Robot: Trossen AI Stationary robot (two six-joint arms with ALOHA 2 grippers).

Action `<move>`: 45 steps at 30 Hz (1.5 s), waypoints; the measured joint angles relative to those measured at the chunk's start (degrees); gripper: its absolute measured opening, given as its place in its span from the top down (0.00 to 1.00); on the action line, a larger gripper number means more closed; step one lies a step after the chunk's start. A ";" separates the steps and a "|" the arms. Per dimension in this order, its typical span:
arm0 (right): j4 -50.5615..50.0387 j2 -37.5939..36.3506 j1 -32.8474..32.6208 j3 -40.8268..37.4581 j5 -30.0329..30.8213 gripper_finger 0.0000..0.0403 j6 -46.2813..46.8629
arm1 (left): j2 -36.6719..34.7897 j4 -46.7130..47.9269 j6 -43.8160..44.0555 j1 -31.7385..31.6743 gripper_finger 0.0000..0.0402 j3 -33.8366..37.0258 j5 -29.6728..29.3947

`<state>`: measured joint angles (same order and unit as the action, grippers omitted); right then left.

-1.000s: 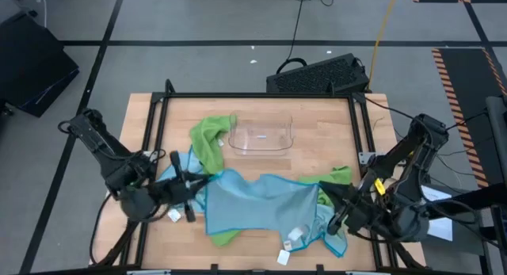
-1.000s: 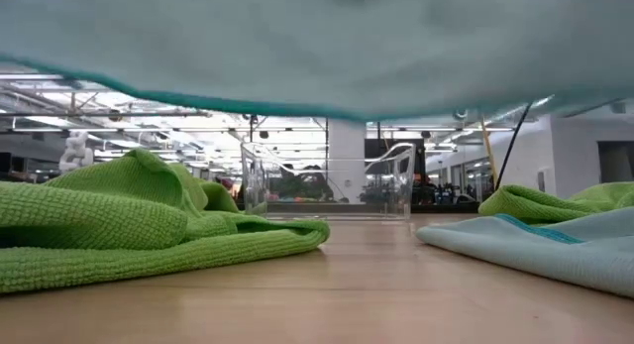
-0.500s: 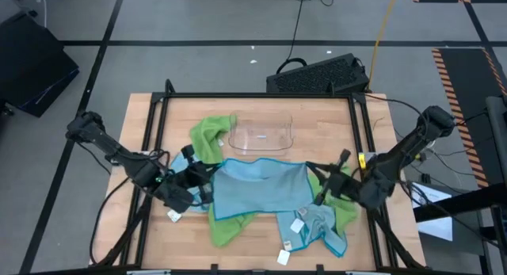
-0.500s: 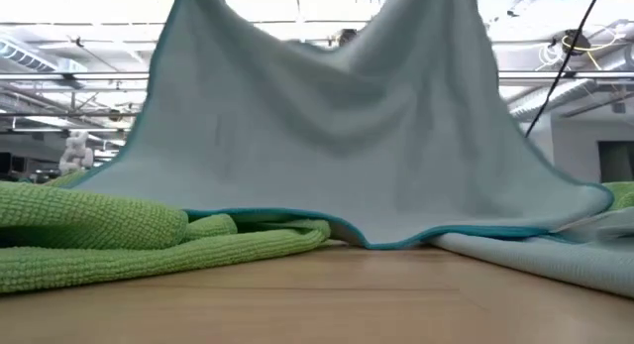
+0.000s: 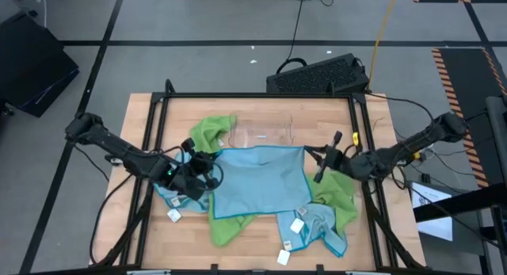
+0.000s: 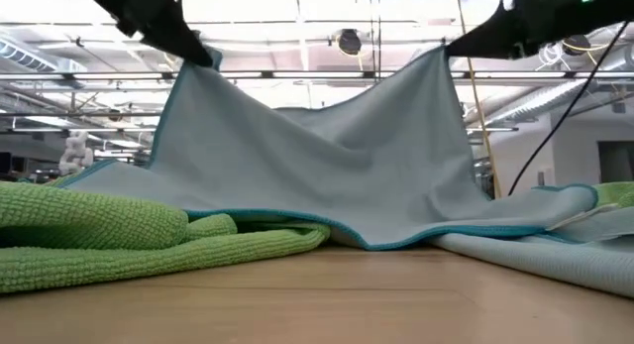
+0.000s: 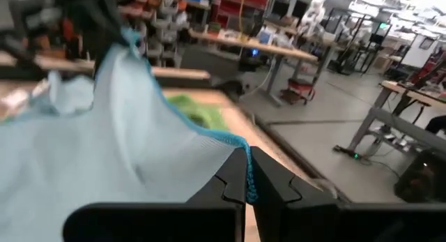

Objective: Fold microfiber towels
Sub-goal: Fold the top right blue microfiber cloth

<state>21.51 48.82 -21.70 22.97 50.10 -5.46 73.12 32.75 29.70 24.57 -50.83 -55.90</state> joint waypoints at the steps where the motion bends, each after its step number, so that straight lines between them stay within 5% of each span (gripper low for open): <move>1: 1.83 -0.49 1.81 -0.19 -1.94 0.99 -1.08 | 0.00 -0.19 -0.15 -0.88 0.97 0.00 -0.26; 9: 6.81 -1.21 12.60 -0.23 -18.85 0.99 -2.35 | 0.00 -1.47 -1.23 -5.00 0.99 0.00 -3.87; 17: 8.05 0.13 17.90 -0.31 -22.26 0.99 -6.97 | -1.26 -3.27 -5.71 -2.55 0.97 -0.68 -7.09; 24: 13.36 0.89 25.96 -0.31 -35.46 0.99 -3.97 | -5.98 -2.41 -9.47 -2.92 0.97 -1.30 -8.46; 45: 15.47 2.34 21.19 -11.71 -51.90 0.99 16.05 | -1.02 -2.60 -8.45 6.98 0.97 -1.27 8.42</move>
<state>36.98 51.16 -0.51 11.26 -1.80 10.60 72.10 30.15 21.26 31.54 -52.10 -47.48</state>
